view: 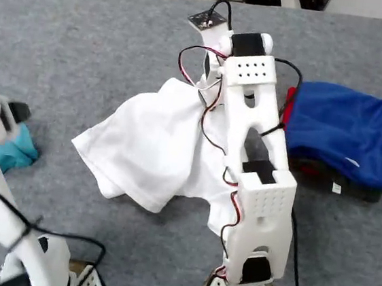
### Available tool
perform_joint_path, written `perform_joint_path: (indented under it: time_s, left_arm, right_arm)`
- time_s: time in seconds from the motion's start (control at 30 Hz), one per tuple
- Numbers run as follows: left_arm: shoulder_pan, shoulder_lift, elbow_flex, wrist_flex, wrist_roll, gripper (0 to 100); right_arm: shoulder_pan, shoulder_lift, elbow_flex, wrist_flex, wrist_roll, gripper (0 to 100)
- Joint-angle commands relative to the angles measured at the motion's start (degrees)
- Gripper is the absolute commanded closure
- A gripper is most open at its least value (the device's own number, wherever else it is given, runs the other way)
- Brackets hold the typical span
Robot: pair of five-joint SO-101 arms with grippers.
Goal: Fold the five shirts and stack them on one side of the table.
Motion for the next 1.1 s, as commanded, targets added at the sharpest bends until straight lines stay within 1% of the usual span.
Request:
perform_joint_path:
  time_s: [0.0, 0.17, 0.3, 0.37, 0.47, 0.6, 0.67, 0.77, 0.83, 0.9, 1.07]
  left_arm:
    - [0.62, -8.31, 3.69, -2.2, -1.49, 72]
    - [0.7, -14.81, 6.77, -1.76, -1.32, 72]
    - [0.62, -16.75, 10.64, -1.67, -1.58, 72]
    - [0.44, -17.19, 13.8, -1.67, -2.02, 72]
    - [0.09, -17.98, 19.52, -1.67, -4.57, 72]
    - [0.7, -20.18, 27.16, -2.37, -5.19, 72]
    - [0.62, -20.62, 30.42, -4.31, -5.19, 72]
    - [0.53, -20.62, 35.6, -6.07, -5.19, 72]
    - [0.26, -20.62, 38.68, -7.03, -5.19, 72]
    - [0.18, -20.62, 41.58, -8.18, -5.19, 72]
    - [0.18, -20.7, 46.77, -11.34, -5.19, 72]
  right_arm:
    - [-1.27, -4.79, -1.01, 1.14, 0.44, 99.7]
    - [-1.71, -4.79, 0.31, 1.14, 0.35, 99.7]
    - [-1.63, -4.79, 0.22, 1.14, 0.35, 99.7]
    - [-1.45, -4.79, 0.22, 1.14, 0.35, 99.7]
    - [-1.36, -4.88, 0.04, 1.14, 0.35, 99.7]
    - [-1.63, -6.37, -0.22, 1.14, 0.09, 99.4]
    - [-1.63, -8.04, -0.22, 1.05, 0.09, 95.5]
    - [-1.63, -10.95, -0.13, 1.05, 0.35, 85.3]
    - [-1.63, -12.53, -0.13, 1.05, 0.44, 80.4]
    - [-1.63, -13.67, 0.04, 1.05, 0.44, 78.6]
    - [-1.71, -14.73, 0.22, 1.14, 0.44, 78.6]
